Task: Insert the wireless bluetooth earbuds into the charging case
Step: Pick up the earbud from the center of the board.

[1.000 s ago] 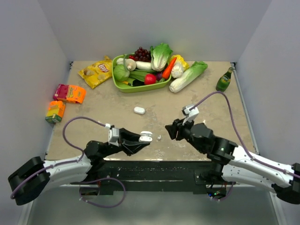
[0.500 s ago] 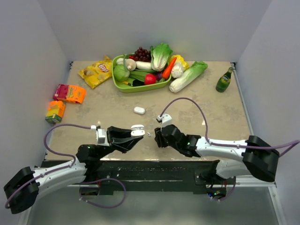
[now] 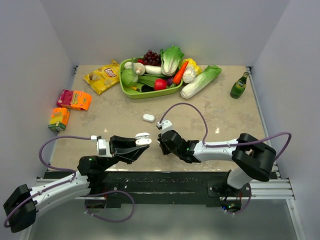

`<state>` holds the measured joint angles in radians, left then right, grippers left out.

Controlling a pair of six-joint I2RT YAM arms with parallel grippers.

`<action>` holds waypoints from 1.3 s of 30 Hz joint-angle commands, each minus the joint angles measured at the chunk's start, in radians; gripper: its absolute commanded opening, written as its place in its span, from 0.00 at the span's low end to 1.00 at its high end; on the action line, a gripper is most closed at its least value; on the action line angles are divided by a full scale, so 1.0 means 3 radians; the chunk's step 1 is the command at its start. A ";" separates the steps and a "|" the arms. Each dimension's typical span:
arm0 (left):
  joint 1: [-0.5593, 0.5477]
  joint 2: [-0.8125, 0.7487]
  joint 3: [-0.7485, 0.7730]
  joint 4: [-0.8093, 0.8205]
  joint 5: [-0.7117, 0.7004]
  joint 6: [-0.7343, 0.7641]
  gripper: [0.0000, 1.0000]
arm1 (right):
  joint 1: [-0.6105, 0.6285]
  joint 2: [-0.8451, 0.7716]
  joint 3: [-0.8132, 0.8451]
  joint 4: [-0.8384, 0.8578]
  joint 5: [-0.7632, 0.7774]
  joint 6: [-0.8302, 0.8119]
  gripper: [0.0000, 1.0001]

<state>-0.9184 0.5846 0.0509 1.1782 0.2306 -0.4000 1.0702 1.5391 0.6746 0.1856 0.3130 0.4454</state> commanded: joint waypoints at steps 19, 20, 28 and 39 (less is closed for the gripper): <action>-0.0012 0.0061 -0.0620 0.0076 -0.0032 0.0035 0.00 | -0.0382 0.0228 -0.0045 0.0516 -0.0378 0.0003 0.00; -0.0012 0.0071 -0.0615 0.0087 -0.0027 0.0034 0.00 | -0.0397 0.0244 -0.0035 0.0532 -0.0379 -0.0012 0.00; -0.0012 0.0102 -0.0620 0.0107 -0.0027 0.0024 0.00 | -0.0474 0.0346 0.0052 0.0578 -0.0470 -0.0063 0.00; -0.0012 0.0168 -0.0630 0.0163 -0.0017 0.0014 0.00 | -0.0597 0.0484 0.0236 0.0537 -0.0542 -0.0165 0.00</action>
<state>-0.9184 0.6315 0.0509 1.1614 0.2310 -0.4007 0.9115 1.6833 0.7059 0.3222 0.1608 0.4217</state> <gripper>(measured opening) 0.348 0.007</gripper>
